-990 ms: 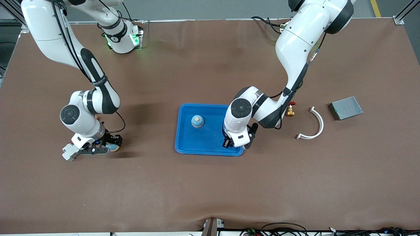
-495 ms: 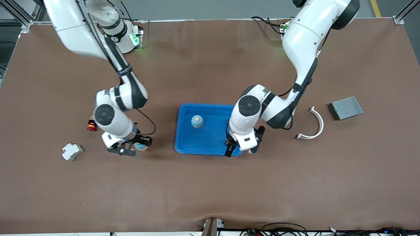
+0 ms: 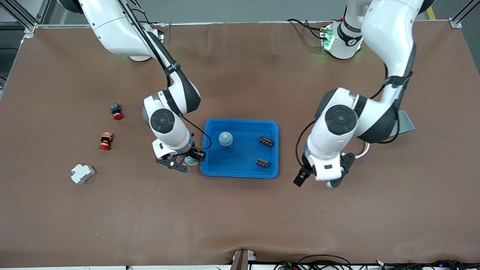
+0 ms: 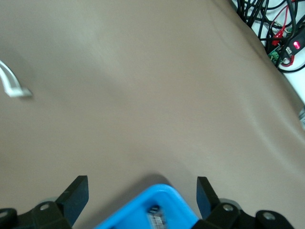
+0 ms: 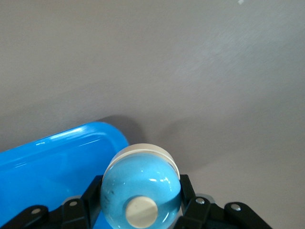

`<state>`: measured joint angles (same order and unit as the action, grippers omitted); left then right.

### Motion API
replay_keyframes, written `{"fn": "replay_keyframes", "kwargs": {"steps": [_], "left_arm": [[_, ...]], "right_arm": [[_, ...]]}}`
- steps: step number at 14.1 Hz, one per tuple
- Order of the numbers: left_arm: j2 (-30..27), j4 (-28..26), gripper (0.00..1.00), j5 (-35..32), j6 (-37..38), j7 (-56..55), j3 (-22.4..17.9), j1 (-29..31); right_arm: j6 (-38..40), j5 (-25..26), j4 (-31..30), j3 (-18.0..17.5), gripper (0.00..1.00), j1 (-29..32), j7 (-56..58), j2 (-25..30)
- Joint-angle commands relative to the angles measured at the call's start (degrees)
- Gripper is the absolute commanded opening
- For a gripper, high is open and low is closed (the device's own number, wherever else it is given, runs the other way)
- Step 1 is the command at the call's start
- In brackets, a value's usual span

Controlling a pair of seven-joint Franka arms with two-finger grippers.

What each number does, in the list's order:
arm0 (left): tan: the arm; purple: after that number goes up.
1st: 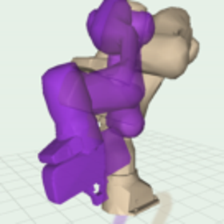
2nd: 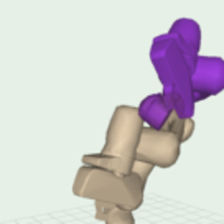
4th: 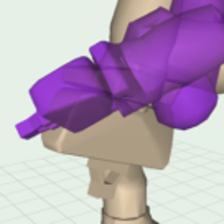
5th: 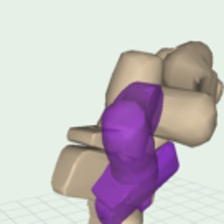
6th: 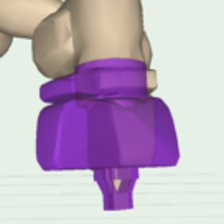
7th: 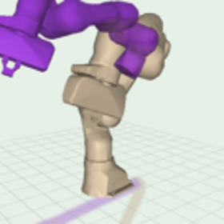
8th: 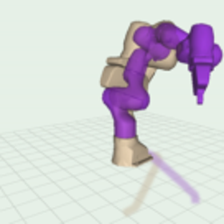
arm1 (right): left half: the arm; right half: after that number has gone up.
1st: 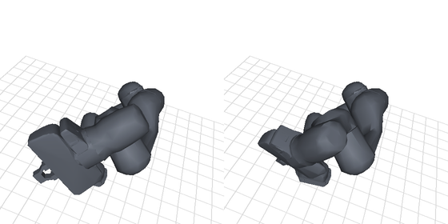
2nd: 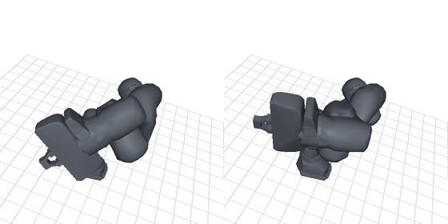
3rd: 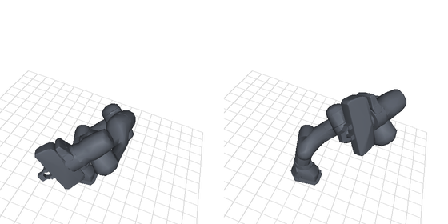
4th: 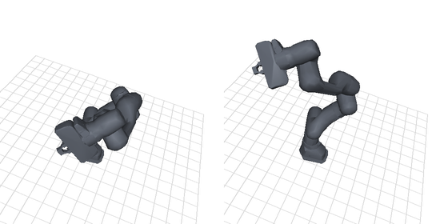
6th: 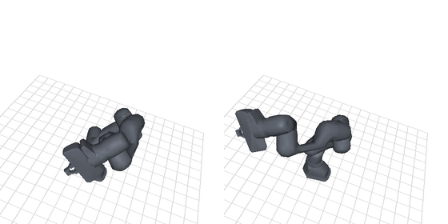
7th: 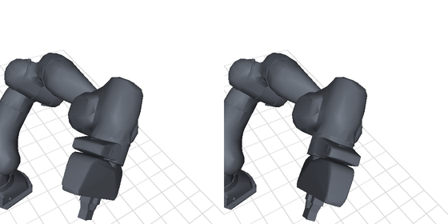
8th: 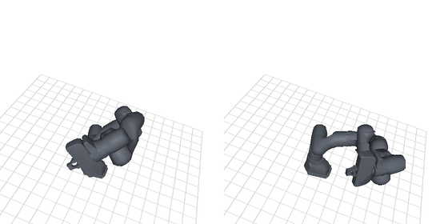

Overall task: Place electrolytic capacitor and blue bell in tray
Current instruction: 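Open the left gripper over the tray while the right gripper carries the bell, then lower the bell into the tray and open the right gripper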

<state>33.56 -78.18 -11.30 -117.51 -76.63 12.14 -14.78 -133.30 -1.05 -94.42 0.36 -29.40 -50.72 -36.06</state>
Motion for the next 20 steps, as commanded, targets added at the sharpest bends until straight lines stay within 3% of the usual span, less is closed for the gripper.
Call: {"fn": "replay_keyframes", "kwargs": {"steps": [1,5,12,15,20], "left_arm": [[-4.5,-1.7,1.0,0.3,5.4,9.7,0.5,3.3],[-8.7,-1.7,1.0,3.3,12.6,20.9,0.6,8.4],[-14.7,-1.7,1.0,3.9,20.3,42.7,0.5,16.5],[-17.5,-1.6,1.0,4.6,22.4,53.6,0.6,19.7],[-21.1,-1.5,1.0,5.2,25.9,60.6,0.6,22.9]], "right_arm": [[0.9,0.4,4.9,0.5,0.0,-2.3,-5.0,-4.5],[1.0,0.9,10.4,0.6,0.0,-5.5,-11.2,-9.7],[1.7,1.1,15.0,0.8,0.0,-9.1,-18.1,-14.0],[1.9,1.2,15.1,0.9,0.0,-10.0,-18.5,-14.6],[3.2,2.2,15.2,1.0,0.0,-10.4,-18.4,-15.0]]}}
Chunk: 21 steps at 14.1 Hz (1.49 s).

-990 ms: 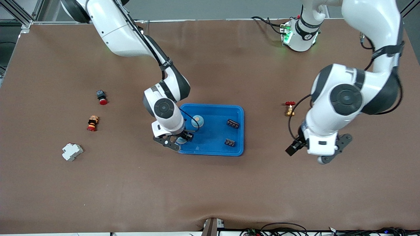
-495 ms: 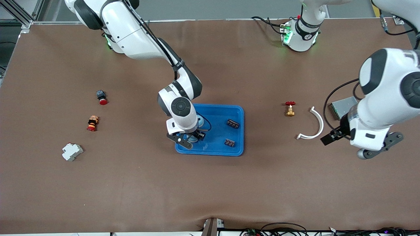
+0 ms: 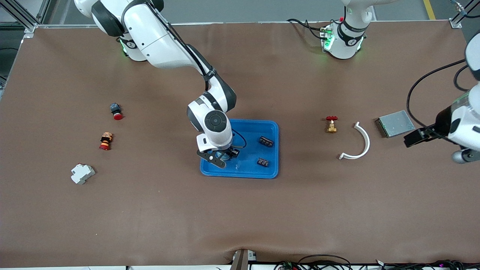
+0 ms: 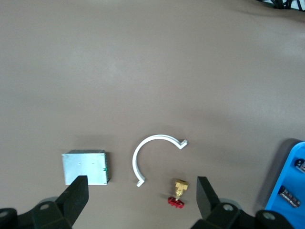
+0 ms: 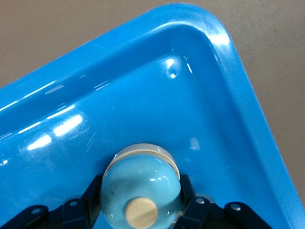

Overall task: Place electrolytic capacitor and blue bell in tray
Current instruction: 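Lower the bell into the tray and open the right gripper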

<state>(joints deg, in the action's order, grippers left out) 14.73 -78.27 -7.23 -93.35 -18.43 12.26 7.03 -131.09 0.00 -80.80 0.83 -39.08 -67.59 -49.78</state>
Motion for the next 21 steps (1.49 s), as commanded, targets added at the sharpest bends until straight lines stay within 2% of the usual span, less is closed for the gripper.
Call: {"fn": "replay_keyframes", "kwargs": {"steps": [1,2,3,4,8,12,15,18,21], "left_arm": [[-2.5,-1.5,1.0,1.2,2.4,3.3,0.4,1.1],[-3.6,-1.6,1.0,1.2,2.9,5.4,0.2,1.2],[-4.1,-1.6,1.0,1.2,4.4,8.1,0.0,1.2],[-4.2,-1.5,1.0,1.2,4.8,10.1,0.0,1.2],[-5.9,-1.6,1.0,1.7,6.1,11.2,0.0,1.8],[-6.7,-1.9,1.0,4.5,6.7,11.3,0.0,3.3],[-7.3,-2.1,1.0,4.5,8.0,11.4,0.0,3.3],[-10.3,-3.0,1.0,4.6,9.0,12.1,0.0,4.3],[-14.4,-7.7,1.0,6.3,8.1,13.9,-0.3,5.3]], "right_arm": [[1.0,1.1,1.6,0.6,0.08,-0.7,-1.6,-1.3],[0.9,1.1,1.6,0.6,0.59,-0.3,-1.6,-1.3],[0.9,1.1,1.6,0.6,0.66,0.0,-1.6,-1.3],[0.7,1.1,1.6,0.6,1.0,-0.2,-1.6,-1.4],[2.0,1.8,2.8,0.6,1.0,-0.3,-1.0,-1.2],[10.4,1.4,8.5,0.3,1.0,0.1,-0.4,-1.0],[13.1,0.8,10.0,-0.1,1.0,1.5,1.7,-0.4],[18.4,0.8,11.2,0.0,1.0,4.0,10.4,1.4],[19.5,0.8,10.5,0.6,1.0,7.9,24.5,5.7]]}}
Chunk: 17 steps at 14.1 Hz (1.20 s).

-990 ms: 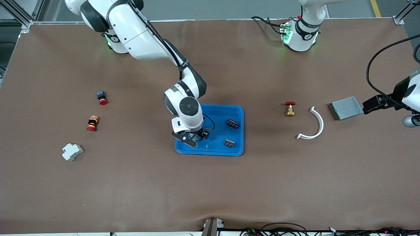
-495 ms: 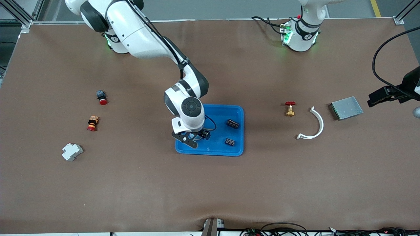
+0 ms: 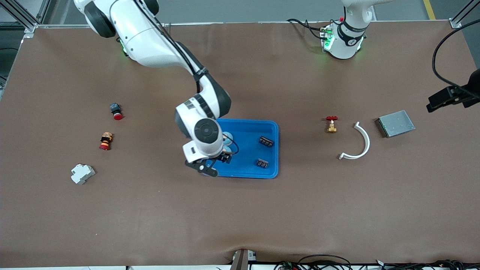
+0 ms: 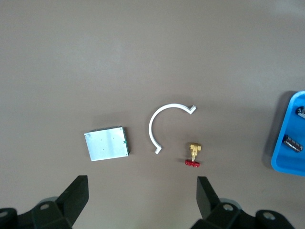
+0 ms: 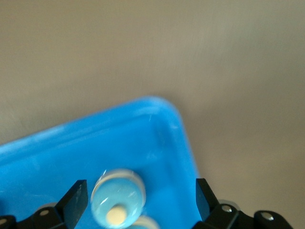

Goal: Place electrolytic capacitor and blue bell in tray

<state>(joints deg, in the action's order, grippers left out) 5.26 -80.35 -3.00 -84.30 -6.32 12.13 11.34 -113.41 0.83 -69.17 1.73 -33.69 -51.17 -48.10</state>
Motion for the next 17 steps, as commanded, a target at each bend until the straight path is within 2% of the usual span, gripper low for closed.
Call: {"fn": "replay_keyframes", "kwargs": {"steps": [1,3,4,8,12,15,17], "left_arm": [[-6.0,-7.0,1.0,2.1,-1.1,2.3,-1.7,0.1],[-7.0,-8.1,1.0,2.0,-1.0,3.0,-8.9,-7.4],[-7.3,-8.5,1.0,2.0,-0.9,3.0,-10.4,-9.2],[-9.0,-10.0,1.0,1.9,-1.0,3.0,-10.7,-10.5],[-8.9,-9.7,1.0,1.9,-1.0,3.0,-10.5,-10.2],[-8.7,-9.6,1.0,1.9,-0.9,3.0,-10.3,-10.3],[-8.6,-9.6,1.0,2.0,-1.0,2.8,-10.1,-10.5]], "right_arm": [[3.0,0.2,-1.2,-0.2,1.0,3.5,10.9,4.5],[5.7,0.4,-1.4,-0.3,1.0,6.9,14.1,6.0],[6.4,0.5,-2.6,-0.3,1.0,8.4,16.9,7.4],[6.5,0.1,-6.4,-0.5,1.0,17.5,31.5,11.9],[6.0,0.0,-9.8,-0.5,1.0,23.7,42.4,14.3],[4.9,-0.2,-14.9,-0.5,1.0,24.9,42.8,20.7],[1.4,0.3,-21.4,-0.4,1.0,26.5,43.3,26.7]]}}
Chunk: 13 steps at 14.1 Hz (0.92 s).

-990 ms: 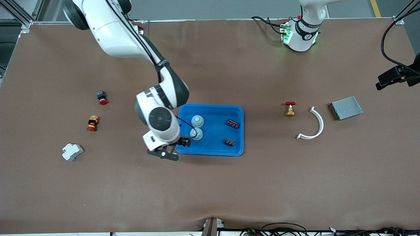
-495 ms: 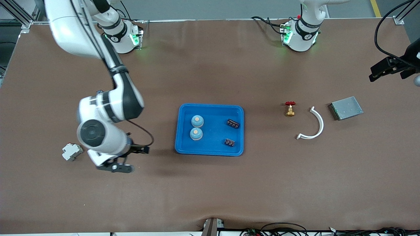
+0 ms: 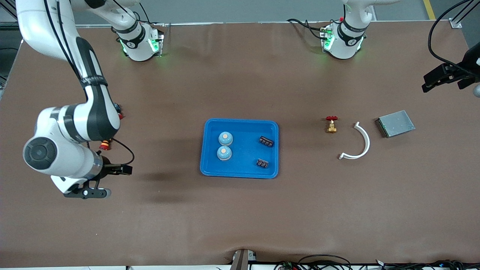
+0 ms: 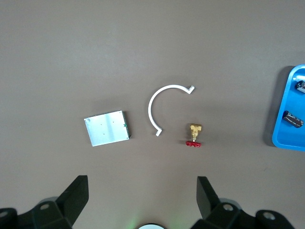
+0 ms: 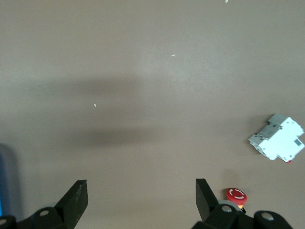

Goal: Place electrolytic capacitor and blue bell in tray

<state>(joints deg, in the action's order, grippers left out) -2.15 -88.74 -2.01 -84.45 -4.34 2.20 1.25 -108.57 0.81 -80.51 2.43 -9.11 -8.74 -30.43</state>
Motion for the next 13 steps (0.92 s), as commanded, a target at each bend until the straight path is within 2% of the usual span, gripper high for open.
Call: {"fn": "replay_keyframes", "kwargs": {"steps": [1,4,8,13], "left_arm": [[-1.1,-1.0,1.0,1.0,-0.8,0.5,0.2,-0.4],[-1.3,-1.0,1.0,1.0,-0.7,0.4,0.5,-0.3],[-0.8,-0.8,1.0,0.8,-1.2,0.1,0.5,-0.4],[-0.8,-0.8,1.0,0.8,-1.3,-0.2,1.5,-0.4]], "right_arm": [[-5.1,0.6,-13.1,-1.3,1.0,3.0,2.1,11.3],[-5.0,0.7,-15.5,-1.3,1.0,5.3,4.0,14.4],[-4.1,0.7,-15.7,-1.9,1.0,8.8,7.5,17.8],[0.7,0.7,-15.6,-2.3,1.0,11.0,8.7,24.0]]}}
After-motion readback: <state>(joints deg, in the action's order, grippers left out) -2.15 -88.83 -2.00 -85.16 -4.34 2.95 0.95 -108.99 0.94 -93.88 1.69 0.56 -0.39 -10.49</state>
